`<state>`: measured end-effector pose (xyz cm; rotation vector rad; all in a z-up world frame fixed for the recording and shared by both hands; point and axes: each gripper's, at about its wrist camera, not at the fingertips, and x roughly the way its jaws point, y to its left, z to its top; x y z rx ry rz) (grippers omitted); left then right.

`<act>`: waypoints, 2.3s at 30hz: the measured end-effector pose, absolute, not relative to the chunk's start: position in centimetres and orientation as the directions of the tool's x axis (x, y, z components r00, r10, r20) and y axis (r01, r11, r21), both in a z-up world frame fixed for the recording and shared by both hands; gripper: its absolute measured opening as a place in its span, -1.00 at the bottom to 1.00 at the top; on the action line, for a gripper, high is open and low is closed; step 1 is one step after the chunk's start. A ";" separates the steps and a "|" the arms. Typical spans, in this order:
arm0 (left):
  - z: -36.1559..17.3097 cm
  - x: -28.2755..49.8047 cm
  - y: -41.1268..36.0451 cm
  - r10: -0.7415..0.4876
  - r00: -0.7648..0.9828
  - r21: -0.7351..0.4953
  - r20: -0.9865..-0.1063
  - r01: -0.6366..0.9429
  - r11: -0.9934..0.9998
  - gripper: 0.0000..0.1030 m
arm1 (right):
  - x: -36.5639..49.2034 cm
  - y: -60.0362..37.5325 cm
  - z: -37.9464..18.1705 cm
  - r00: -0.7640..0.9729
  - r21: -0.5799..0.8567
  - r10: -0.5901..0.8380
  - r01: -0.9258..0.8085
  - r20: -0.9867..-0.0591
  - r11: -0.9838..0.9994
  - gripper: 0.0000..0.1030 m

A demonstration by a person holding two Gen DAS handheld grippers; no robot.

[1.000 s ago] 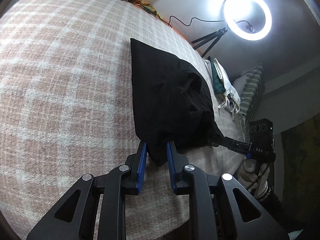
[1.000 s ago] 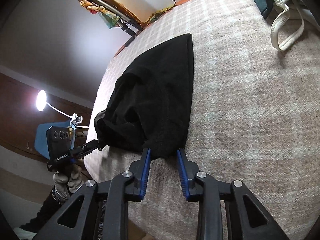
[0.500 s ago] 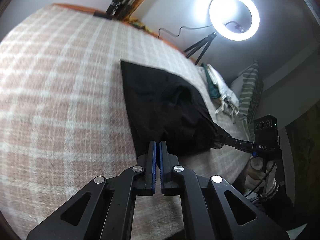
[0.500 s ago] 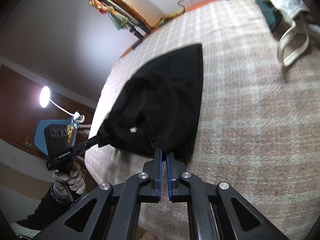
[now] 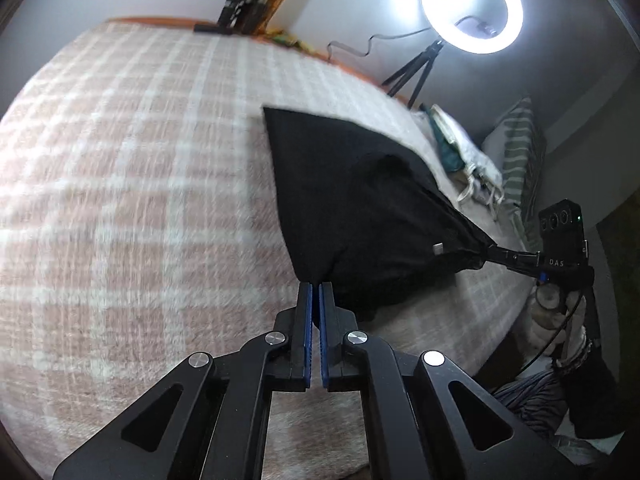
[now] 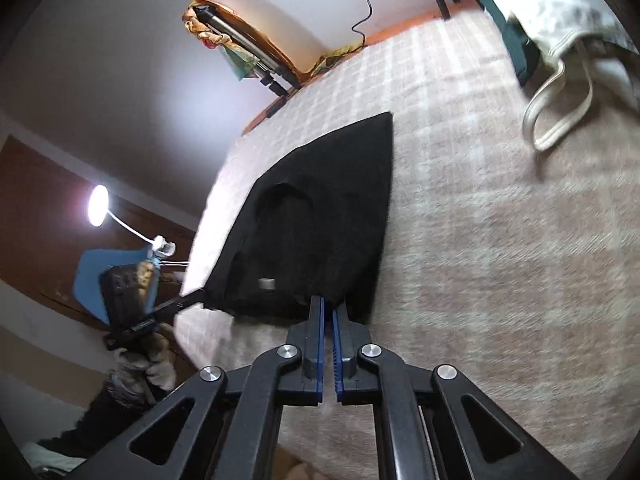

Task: Fold small clothes

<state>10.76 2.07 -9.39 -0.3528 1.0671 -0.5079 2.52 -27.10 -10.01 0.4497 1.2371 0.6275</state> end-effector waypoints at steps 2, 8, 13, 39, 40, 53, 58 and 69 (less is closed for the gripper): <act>-10.2 10.7 1.8 -0.564 0.356 -0.521 -0.745 0.217 0.825 -0.97 | 2.5 -26.5 -11.4 0.155 0.589 0.615 -0.186 -0.773 0.786 -0.97; -8.6 10.1 1.9 -0.554 0.375 -0.501 -0.743 0.238 0.832 -0.79 | 2.4 -26.4 -9.3 0.192 0.497 0.561 -0.298 -0.805 0.815 -0.75; -8.4 11.1 2.6 -0.549 0.412 -0.529 -0.727 0.174 0.831 0.00 | 4.8 -28.2 -7.2 0.316 0.524 0.597 -0.290 -0.737 0.801 0.04; -11.6 14.5 -1.1 -0.693 0.301 -0.702 -0.655 0.097 0.705 -0.26 | 16.6 -24.9 -12.4 0.276 0.739 0.741 -0.136 -0.612 0.660 0.11; -11.6 14.6 -1.2 -0.689 0.301 -0.698 -0.659 0.096 0.709 -0.32 | 16.8 -24.8 -12.5 0.279 0.742 0.745 -0.137 -0.607 0.656 0.10; -10.8 14.1 -1.5 -0.630 0.333 -0.625 -0.702 0.137 0.768 -0.85 | 17.7 -21.2 -12.2 0.248 0.692 0.718 -0.197 -0.650 0.695 -0.86; -9.6 13.4 -1.6 -0.613 0.371 -0.598 -0.697 0.171 0.783 -0.86 | 16.5 -19.9 -9.1 0.289 0.625 0.688 -0.287 -0.666 0.726 -0.93; -7.1 12.9 -3.0 -0.610 0.408 -0.569 -0.680 0.231 0.789 -0.87 | 15.0 -19.1 -4.8 0.340 0.540 0.652 -0.371 -0.678 0.755 -0.95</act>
